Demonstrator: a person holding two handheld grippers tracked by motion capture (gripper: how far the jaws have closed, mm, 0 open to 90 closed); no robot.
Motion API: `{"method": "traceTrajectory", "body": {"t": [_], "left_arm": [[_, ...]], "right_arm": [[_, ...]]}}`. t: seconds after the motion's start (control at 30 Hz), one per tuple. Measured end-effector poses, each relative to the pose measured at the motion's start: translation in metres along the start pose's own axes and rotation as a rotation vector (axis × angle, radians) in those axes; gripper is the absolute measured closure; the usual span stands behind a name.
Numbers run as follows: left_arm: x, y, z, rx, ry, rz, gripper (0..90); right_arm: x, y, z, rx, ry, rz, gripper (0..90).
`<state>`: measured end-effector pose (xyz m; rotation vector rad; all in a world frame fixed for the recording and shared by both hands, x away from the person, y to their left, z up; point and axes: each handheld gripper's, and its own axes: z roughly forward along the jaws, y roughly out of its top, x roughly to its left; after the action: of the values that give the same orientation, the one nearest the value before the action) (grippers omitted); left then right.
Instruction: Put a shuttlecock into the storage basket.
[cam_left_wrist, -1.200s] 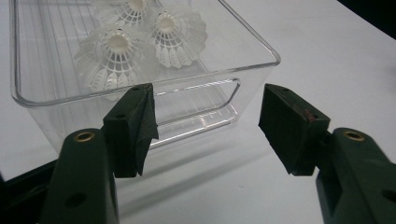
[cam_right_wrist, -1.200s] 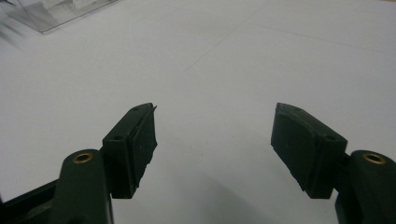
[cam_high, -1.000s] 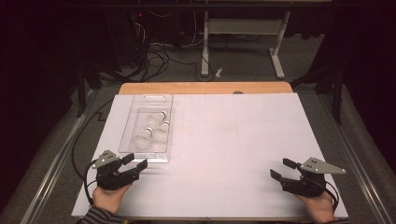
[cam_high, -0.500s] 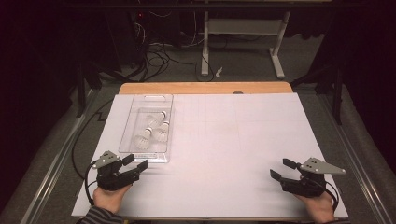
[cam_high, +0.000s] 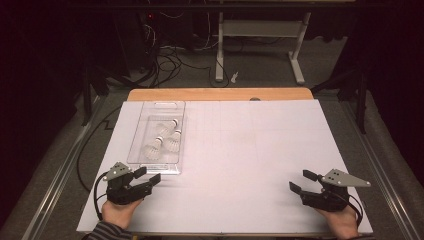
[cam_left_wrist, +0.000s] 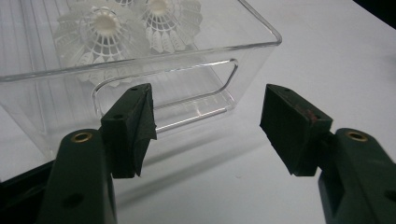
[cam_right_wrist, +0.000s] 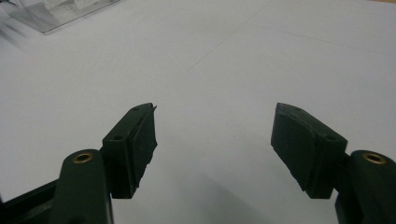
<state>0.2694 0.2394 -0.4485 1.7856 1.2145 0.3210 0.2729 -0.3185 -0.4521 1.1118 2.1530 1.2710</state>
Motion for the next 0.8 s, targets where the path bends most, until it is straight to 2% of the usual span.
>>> {"method": "traceTrajectory", "body": {"t": [0.1, 0.37, 0.8], "left_arm": [[0.0014, -0.0002, 0.0009, 0.008, -0.006, -0.010, 35.7], [0.0000, -0.0005, 0.0026, 0.018, -0.009, -0.005, 35.8], [0.0003, -0.0007, 0.0016, 0.008, -0.008, -0.009, 35.6]], "right_arm": [[0.0001, 0.0000, -0.0001, -0.001, 0.000, 0.000, 31.5], [0.0003, 0.0001, 0.0002, 0.000, 0.000, -0.002, 31.5], [0.0002, 0.0001, 0.0002, 0.000, 0.001, -0.003, 31.5]]}}
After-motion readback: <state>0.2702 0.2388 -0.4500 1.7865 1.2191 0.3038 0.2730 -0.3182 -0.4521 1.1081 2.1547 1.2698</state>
